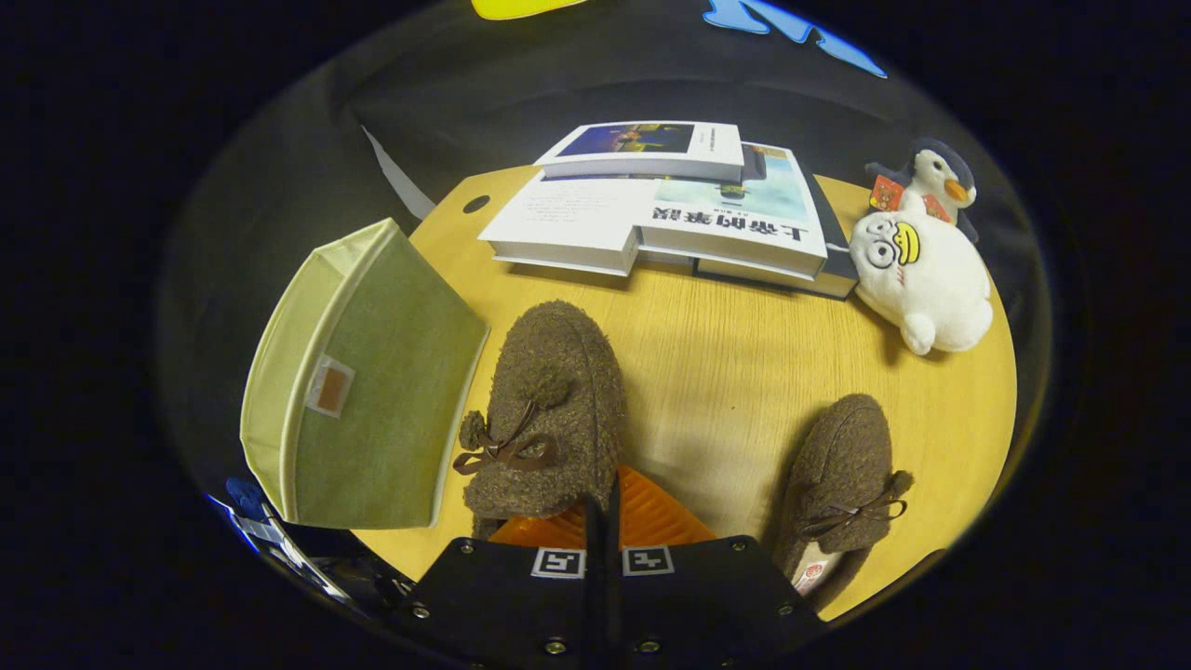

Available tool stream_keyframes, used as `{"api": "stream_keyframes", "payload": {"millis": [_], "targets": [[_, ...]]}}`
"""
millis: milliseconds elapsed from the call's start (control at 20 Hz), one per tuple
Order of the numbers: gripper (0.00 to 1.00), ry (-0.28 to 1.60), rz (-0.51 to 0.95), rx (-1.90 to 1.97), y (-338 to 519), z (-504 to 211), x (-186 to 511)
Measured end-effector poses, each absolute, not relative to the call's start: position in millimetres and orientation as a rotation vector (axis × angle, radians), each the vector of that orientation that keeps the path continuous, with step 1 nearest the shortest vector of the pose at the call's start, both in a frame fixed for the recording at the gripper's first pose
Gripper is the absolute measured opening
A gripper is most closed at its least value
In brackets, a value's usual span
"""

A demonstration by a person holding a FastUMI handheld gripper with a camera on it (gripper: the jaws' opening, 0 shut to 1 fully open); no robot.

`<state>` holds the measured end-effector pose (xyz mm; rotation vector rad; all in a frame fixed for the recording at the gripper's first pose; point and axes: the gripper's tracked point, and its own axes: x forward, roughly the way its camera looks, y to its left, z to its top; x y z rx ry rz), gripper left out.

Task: Open the storage box then place both shoes into the box .Put the left shoe in first, then the right shoe, with the right side of both shoes facing outward in a uniform manner.

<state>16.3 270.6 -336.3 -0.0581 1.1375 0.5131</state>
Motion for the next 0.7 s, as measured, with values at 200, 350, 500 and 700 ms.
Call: {"api": "stream_keyframes", "payload": {"millis": [200, 350, 500, 700], "targets": [[0.00, 1.093, 0.534, -0.057, 283, -291, 19], [0.00, 1.055, 0.558, -0.054, 299, -253, 22], [0.00, 1.027, 0.601, -0.033, 325, -219, 22], [0.00, 0.994, 0.683, -0.022, 369, -189, 21]]}}
